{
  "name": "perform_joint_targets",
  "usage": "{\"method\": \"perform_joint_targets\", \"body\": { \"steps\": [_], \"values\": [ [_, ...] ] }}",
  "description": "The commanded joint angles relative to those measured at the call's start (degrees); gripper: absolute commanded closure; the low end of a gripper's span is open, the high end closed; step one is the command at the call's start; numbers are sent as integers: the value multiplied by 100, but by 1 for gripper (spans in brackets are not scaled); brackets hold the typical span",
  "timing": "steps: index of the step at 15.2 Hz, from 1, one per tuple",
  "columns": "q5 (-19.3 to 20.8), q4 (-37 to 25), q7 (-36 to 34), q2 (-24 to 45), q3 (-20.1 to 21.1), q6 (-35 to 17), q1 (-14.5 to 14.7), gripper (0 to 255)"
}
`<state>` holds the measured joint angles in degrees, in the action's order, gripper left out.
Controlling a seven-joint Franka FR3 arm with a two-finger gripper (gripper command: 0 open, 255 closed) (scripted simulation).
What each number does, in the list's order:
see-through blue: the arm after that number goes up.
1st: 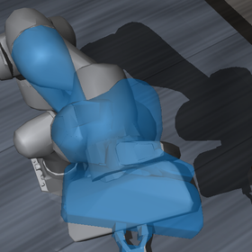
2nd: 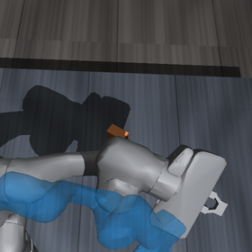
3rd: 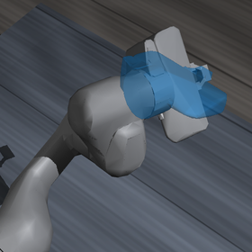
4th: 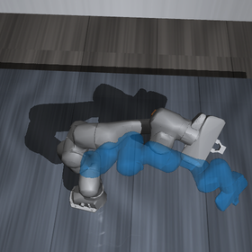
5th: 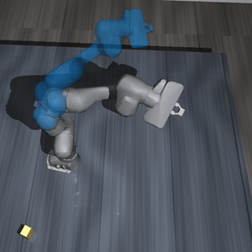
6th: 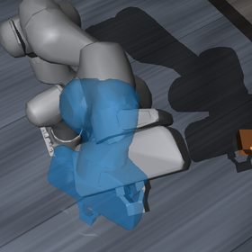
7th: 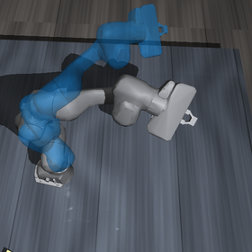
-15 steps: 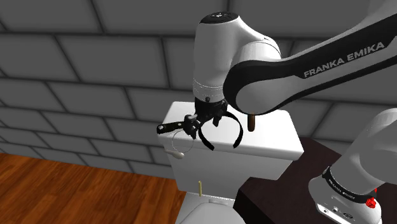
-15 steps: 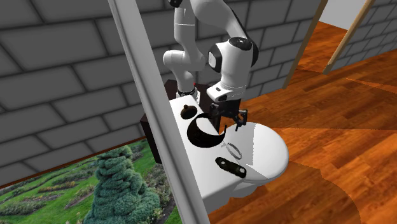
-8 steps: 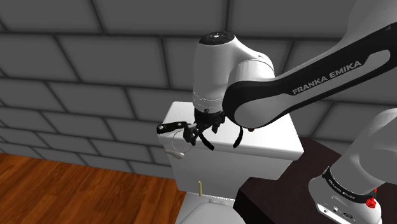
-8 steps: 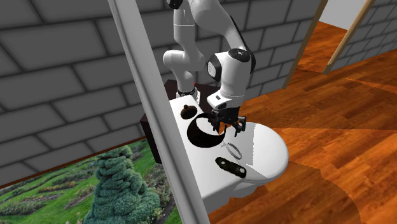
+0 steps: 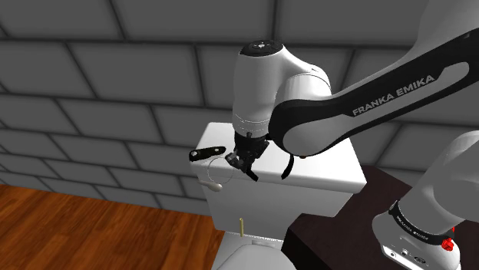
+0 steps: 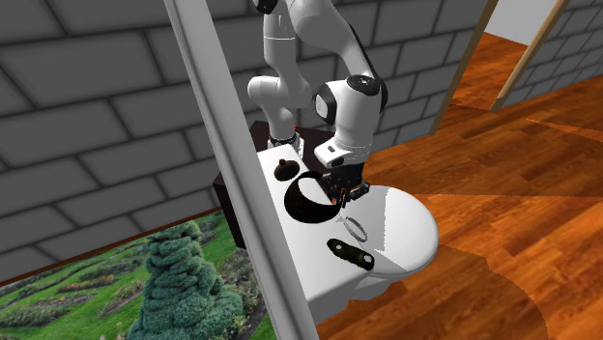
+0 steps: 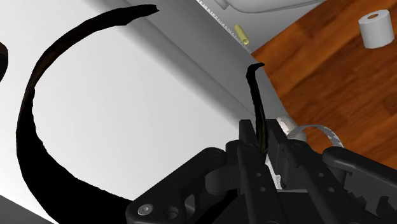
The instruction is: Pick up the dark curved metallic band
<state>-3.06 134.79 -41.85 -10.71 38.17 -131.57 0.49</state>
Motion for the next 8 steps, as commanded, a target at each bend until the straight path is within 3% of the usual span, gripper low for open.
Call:
{"method": "perform_joint_targets", "body": {
  "steps": [1,8],
  "values": [
    [0,2,0,0,0,2,0,255],
    [-135,-218,124,-212,-82,400,33,255]
  ]
}}
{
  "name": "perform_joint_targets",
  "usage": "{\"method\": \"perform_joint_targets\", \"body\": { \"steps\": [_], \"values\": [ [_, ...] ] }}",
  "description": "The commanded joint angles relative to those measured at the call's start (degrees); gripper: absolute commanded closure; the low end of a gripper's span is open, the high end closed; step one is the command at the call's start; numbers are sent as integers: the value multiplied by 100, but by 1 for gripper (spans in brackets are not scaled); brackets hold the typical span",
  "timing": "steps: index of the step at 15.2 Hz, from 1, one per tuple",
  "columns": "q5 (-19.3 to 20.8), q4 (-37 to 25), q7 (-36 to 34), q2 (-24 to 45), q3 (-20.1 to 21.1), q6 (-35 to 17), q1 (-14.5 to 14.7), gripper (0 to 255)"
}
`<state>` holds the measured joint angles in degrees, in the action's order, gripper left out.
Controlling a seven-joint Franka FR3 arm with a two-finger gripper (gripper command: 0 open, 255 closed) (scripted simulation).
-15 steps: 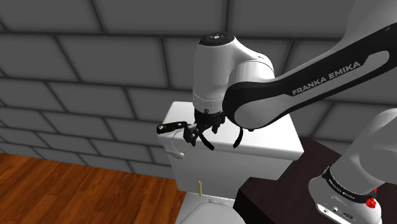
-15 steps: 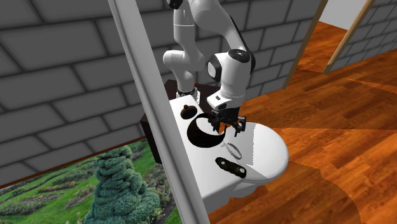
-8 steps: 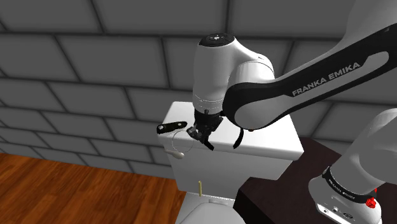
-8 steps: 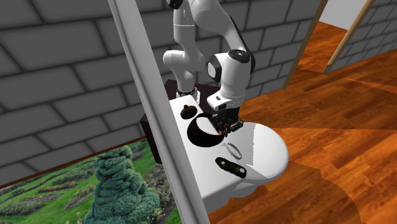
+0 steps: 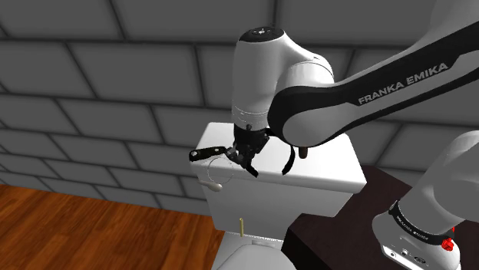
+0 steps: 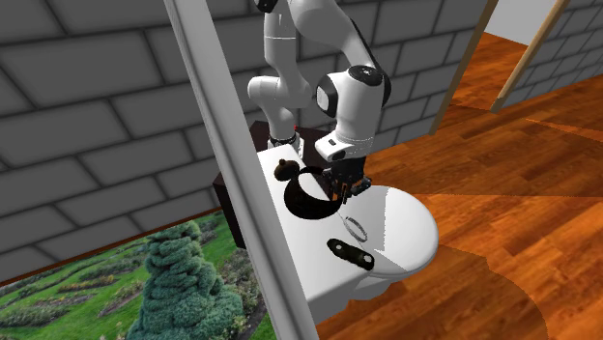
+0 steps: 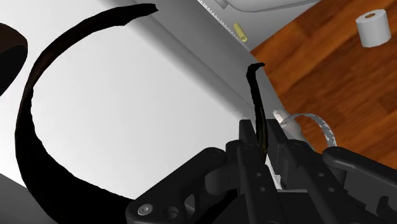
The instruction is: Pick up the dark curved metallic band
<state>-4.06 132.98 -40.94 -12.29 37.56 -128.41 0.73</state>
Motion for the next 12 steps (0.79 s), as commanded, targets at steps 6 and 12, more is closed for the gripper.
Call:
{"method": "perform_joint_targets", "body": {
  "steps": [6,12],
  "values": [
    [-144,-337,147,-265,-121,568,36,255],
    [-190,-570,205,-377,-184,898,45,255]
  ]
}}
